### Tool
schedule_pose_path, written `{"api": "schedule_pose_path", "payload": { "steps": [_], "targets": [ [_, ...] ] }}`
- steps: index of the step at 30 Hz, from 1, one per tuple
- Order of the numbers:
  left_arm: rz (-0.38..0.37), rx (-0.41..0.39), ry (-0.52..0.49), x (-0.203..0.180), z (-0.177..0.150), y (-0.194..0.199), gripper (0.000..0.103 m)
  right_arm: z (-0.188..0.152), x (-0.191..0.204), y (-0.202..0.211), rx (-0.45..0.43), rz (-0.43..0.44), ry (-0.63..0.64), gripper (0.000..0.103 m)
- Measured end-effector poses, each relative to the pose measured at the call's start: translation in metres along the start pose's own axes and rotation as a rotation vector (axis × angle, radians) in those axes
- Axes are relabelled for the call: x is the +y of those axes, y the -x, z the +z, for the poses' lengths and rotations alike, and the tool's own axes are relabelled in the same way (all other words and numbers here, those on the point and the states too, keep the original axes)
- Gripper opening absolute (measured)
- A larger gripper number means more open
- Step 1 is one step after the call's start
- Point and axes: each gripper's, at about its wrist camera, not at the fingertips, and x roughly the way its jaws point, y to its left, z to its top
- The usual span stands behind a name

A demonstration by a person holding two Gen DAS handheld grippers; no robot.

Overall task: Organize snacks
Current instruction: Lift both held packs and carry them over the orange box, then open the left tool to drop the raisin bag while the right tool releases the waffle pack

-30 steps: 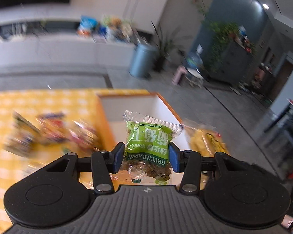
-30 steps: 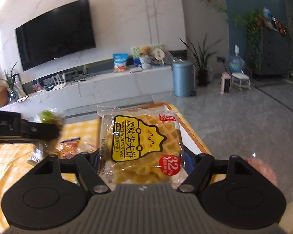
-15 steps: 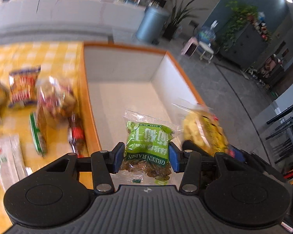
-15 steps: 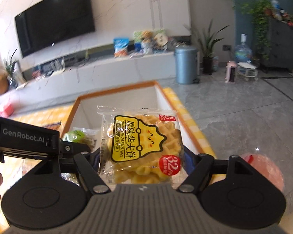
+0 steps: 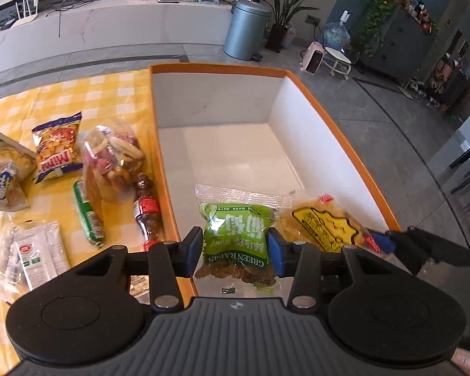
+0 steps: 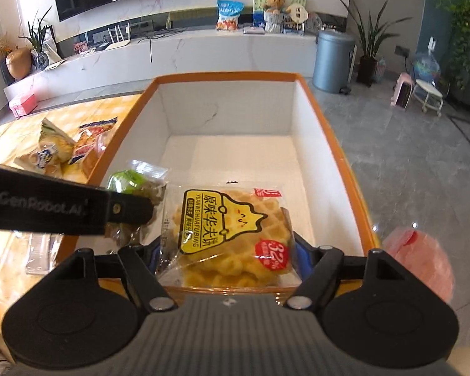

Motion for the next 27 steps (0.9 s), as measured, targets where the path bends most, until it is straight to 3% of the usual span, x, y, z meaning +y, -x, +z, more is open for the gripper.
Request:
{"api": "schedule_pose_path", "payload": {
  "steps": [3, 9, 13, 16, 21, 27],
  "targets": [
    [-0.008, 0.019, 0.033, 0.008, 0.0, 0.006, 0.048, -0.007, 0.012, 0.005, 0.002, 0.0, -0.021, 0.074],
    [0.028, 0.027, -0.037, -0.004, -0.007, 0.008, 0.05, -0.017, 0.02, 0.018, -0.074, -0.089, -0.075, 0.074],
    [0.038, 0.019, 0.004, -0.004, -0.006, 0.008, 0.06, -0.016, 0.011, 0.02, -0.09, -0.134, -0.097, 0.074],
    [-0.027, 0.03, 0.041, 0.003, -0.004, 0.01, 0.075, -0.014, 0.006, 0.02, -0.09, -0.134, -0.102, 0.074],
    [-0.028, -0.015, 0.038, 0.004, -0.004, 0.025, 0.078, -0.013, 0.002, 0.02, -0.094, -0.124, -0.131, 0.074],
    [-0.094, -0.115, 0.032, 0.023, -0.004, 0.071, 0.079, -0.005, 0.013, 0.024, -0.121, -0.066, -0.161, 0.074]
  ]
}}
